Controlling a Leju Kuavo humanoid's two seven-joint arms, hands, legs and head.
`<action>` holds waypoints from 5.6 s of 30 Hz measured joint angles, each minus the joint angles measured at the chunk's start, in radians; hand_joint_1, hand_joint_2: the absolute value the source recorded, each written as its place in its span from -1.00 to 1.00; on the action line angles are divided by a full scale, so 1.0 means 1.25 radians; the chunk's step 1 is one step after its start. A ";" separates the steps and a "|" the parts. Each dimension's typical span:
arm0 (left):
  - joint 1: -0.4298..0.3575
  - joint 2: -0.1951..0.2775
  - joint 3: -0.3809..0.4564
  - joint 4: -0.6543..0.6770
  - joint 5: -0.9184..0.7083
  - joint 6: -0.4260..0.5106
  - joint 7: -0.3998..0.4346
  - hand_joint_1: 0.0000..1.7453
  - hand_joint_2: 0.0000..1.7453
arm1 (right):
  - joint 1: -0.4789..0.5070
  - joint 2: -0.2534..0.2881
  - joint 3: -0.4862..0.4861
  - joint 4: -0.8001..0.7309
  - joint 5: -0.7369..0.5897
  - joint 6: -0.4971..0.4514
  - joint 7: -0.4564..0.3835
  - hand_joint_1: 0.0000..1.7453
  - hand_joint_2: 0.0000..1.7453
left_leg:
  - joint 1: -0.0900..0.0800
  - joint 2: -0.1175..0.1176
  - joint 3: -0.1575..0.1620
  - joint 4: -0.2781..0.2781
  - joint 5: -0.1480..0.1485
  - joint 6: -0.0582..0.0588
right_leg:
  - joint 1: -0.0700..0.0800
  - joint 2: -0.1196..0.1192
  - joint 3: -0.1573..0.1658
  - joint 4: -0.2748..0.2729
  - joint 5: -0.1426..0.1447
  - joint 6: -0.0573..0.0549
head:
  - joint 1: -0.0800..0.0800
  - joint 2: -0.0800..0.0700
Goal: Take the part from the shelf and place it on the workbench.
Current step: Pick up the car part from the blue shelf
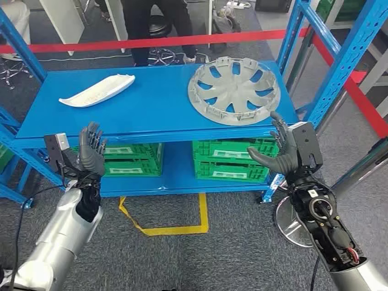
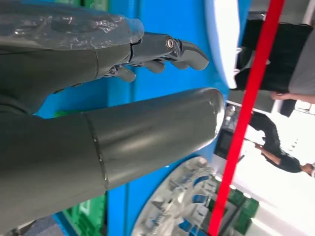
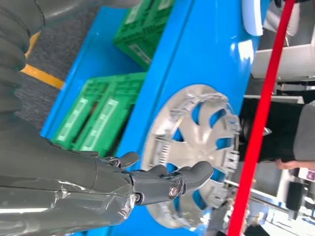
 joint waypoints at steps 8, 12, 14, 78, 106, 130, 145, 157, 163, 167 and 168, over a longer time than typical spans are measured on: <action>0.000 0.002 0.000 -0.001 0.000 0.001 -0.002 -1.00 -1.00 | -0.003 0.000 0.002 0.002 0.000 -0.002 0.003 -1.00 1.00 | -0.006 0.002 0.050 -0.049 0.010 0.039 | 0.002 -0.004 -0.002 0.069 -0.031 0.031 | 0.007 0.000; 0.004 0.001 0.000 -0.001 0.000 0.000 -0.002 -1.00 -1.00 | 0.004 0.000 0.003 0.003 0.000 -0.006 0.007 -1.00 1.00 | -0.013 -0.002 0.085 -0.050 -0.019 0.049 | 0.007 -0.005 -0.129 0.243 -0.094 0.027 | 0.029 0.000; 0.005 0.000 0.000 -0.001 0.000 0.000 -0.002 -1.00 -1.00 | 0.008 0.000 0.003 0.003 0.000 -0.007 0.008 -1.00 1.00 | -0.018 -0.004 0.110 -0.050 -0.037 0.051 | 0.012 -0.005 -0.141 0.202 -0.072 0.017 | 0.038 0.000; 0.117 0.030 0.014 -0.312 -0.086 -0.006 0.090 -1.00 -1.00 | -0.069 -0.164 -0.014 -0.009 0.320 0.342 0.399 -1.00 1.00 | -0.007 -0.004 0.045 -0.051 0.012 0.025 | 0.005 -0.004 0.005 -0.024 0.010 0.023 | 0.040 0.000; 0.121 0.030 0.021 -0.335 -0.086 0.003 0.088 -1.00 -1.00 | -0.253 -0.126 0.086 0.226 0.713 0.178 0.086 -1.00 1.00 | -0.007 -0.005 0.045 -0.052 0.012 0.025 | 0.006 -0.006 0.006 -0.023 0.009 0.023 | 0.040 0.000; 0.123 0.032 0.023 -0.340 -0.079 0.009 0.080 -1.00 -1.00 | -0.298 -0.015 0.158 0.524 0.595 0.231 -0.036 -1.00 1.00 | -0.007 -0.005 0.045 -0.052 0.013 0.024 | 0.006 -0.006 0.005 -0.023 0.009 0.022 | 0.039 0.000; 0.115 0.032 0.023 -0.339 -0.070 0.009 0.062 -1.00 -1.00 | -0.301 -0.004 0.158 0.623 0.548 0.264 -0.035 -1.00 1.00 | -0.007 -0.004 0.045 -0.052 0.013 0.024 | 0.005 -0.005 0.004 -0.023 0.009 0.022 | 0.039 0.000; 0.115 0.032 0.023 -0.339 -0.064 0.010 0.059 -1.00 -1.00 | -0.331 -0.008 0.158 0.689 0.542 0.278 -0.038 -1.00 1.00 | -0.007 -0.004 0.046 -0.052 0.013 0.024 | 0.005 -0.005 0.005 -0.024 0.009 0.022 | 0.040 0.000; 0.115 0.032 0.023 -0.339 -0.063 0.010 0.058 -1.00 -1.00 | -0.335 -0.009 0.158 0.705 0.542 0.278 -0.039 -1.00 1.00 | -0.007 -0.004 0.047 -0.052 0.013 0.024 | 0.005 -0.005 0.006 -0.024 0.009 0.022 | 0.039 0.000; 0.115 0.032 0.023 -0.339 -0.063 0.010 0.058 -1.00 -1.00 | -0.337 -0.009 0.158 0.711 0.542 0.278 -0.039 -1.00 1.00 | -0.007 -0.004 0.047 -0.052 0.013 0.024 | 0.005 -0.005 0.006 -0.024 0.009 0.022 | 0.039 0.000; 0.115 0.032 0.023 -0.339 -0.063 0.010 0.058 -1.00 -1.00 | -0.337 -0.009 0.158 0.712 0.542 0.278 -0.039 -1.00 1.00 | -0.007 -0.004 0.047 -0.052 0.013 0.024 | 0.005 -0.005 0.006 -0.024 0.009 0.022 | 0.039 0.000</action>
